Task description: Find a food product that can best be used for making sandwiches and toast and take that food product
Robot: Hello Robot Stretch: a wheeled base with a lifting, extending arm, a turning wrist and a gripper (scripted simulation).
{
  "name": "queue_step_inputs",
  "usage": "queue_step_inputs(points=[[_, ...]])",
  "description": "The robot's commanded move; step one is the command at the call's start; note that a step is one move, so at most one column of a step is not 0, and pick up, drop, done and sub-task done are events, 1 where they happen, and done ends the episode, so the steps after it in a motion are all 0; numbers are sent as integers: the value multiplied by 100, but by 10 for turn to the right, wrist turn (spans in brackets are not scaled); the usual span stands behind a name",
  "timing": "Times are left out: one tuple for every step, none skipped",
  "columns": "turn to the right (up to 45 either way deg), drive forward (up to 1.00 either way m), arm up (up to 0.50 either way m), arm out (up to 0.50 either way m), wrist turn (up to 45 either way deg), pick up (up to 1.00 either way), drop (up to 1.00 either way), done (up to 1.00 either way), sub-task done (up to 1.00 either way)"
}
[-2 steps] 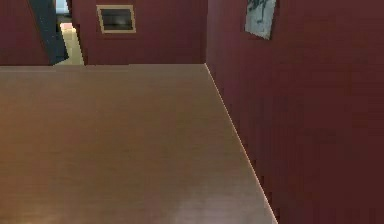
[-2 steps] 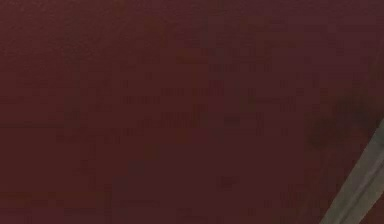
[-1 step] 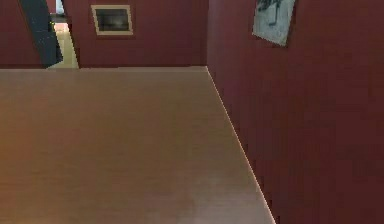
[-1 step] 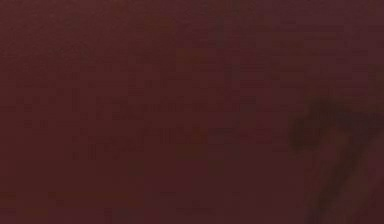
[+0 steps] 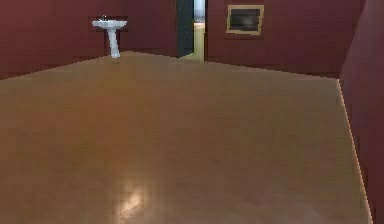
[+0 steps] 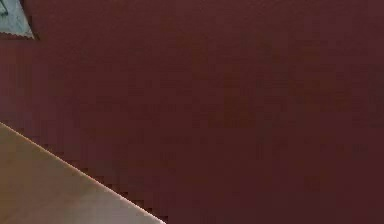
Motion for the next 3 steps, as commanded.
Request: queue_step_inputs(points=[[0, 100, 0, 0, 0, 0, 0, 0, 0], [0, 100, 0, 0, 0, 0, 0, 0, 0], [-30, 0, 0, 0, 0, 0, 0, 0, 0]])
